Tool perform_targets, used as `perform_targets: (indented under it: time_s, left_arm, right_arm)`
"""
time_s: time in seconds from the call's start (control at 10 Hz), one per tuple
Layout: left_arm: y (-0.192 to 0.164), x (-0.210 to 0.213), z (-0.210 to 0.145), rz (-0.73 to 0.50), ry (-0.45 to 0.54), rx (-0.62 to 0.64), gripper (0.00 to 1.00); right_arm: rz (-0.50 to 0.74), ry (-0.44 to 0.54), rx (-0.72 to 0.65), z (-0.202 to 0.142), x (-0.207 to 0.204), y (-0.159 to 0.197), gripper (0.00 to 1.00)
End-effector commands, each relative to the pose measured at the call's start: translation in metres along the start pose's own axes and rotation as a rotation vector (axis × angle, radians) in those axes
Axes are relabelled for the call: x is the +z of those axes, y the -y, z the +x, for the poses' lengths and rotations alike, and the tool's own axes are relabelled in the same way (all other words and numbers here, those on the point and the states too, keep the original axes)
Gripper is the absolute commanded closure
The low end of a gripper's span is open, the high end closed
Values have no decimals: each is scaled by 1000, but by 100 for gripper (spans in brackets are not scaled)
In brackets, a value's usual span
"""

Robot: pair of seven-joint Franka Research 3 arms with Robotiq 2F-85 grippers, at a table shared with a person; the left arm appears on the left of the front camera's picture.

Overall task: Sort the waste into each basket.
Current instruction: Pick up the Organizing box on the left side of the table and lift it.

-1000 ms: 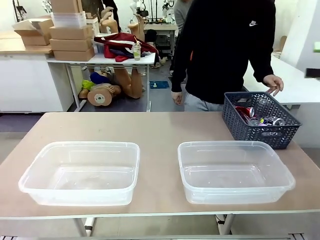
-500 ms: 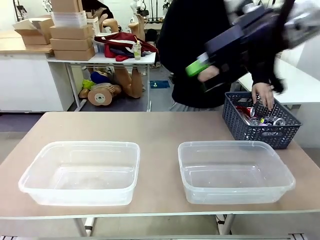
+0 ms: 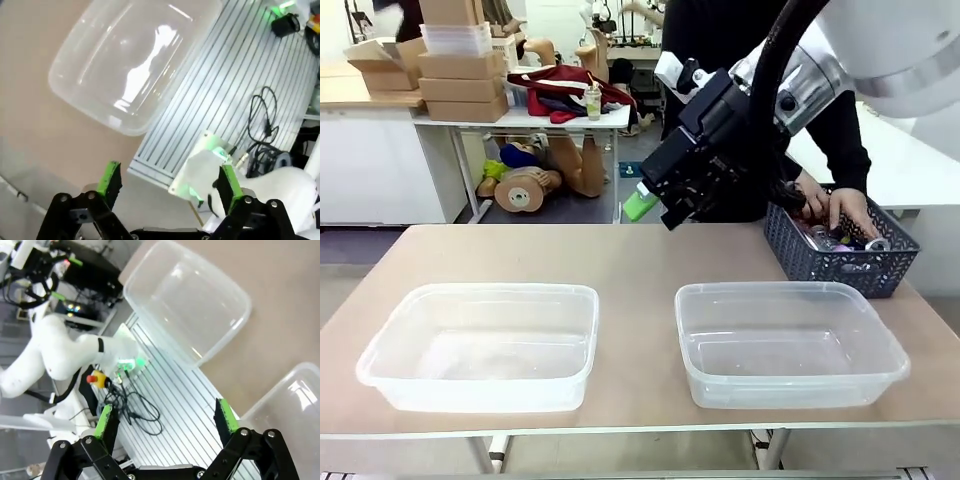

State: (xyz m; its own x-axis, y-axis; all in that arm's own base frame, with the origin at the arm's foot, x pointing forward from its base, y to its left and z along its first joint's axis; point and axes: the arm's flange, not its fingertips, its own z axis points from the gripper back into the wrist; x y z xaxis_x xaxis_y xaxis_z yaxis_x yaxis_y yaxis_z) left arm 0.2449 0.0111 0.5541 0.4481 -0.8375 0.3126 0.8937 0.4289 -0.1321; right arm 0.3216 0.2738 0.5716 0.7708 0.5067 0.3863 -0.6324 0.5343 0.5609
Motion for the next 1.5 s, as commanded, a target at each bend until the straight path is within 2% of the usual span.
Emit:
perform_targets:
  time_s: [0.0,0.1,0.2,0.4,0.5,0.7,0.8,0.9,1.0,1.2,1.4]
  left_arm:
    - [2,30,-11,3,-34,4,0]
    - [0,0,0,0,0,0,0]
    - [-13,-12,21,100,61,226,0]
    - [-33,-50,36,196,159,474,0]
    - [-42,-71,37,269,114,569,0]
    - [-54,-99,25,260,-27,621,0]
    - [-60,-109,17,268,-38,640,0]
    - [-67,-119,12,215,-57,637,0]
    - [-79,-74,44,263,7,617,0]
    - [-79,-74,44,263,7,617,0]
    - [-88,-107,44,203,-19,585,0]
  right_arm:
    - [-18,19,-13,-2,4,-6,0]
    - [0,0,0,0,0,0,0]
    - [-71,-81,-148,24,-29,-11,0]
    - [-203,-189,-306,50,-87,-22,0]
    - [-243,-221,-358,57,-118,-28,0]
    - [-352,-289,-486,65,-177,-24,0]
    - [-459,-324,-528,66,-206,-23,0]
    - [-554,-365,-552,65,-227,-17,0]
    - [-384,-276,-470,39,-187,-18,0]
    - [-384,-276,-470,39,-187,-18,0]
    - [-554,-305,-563,49,-226,-9,0]
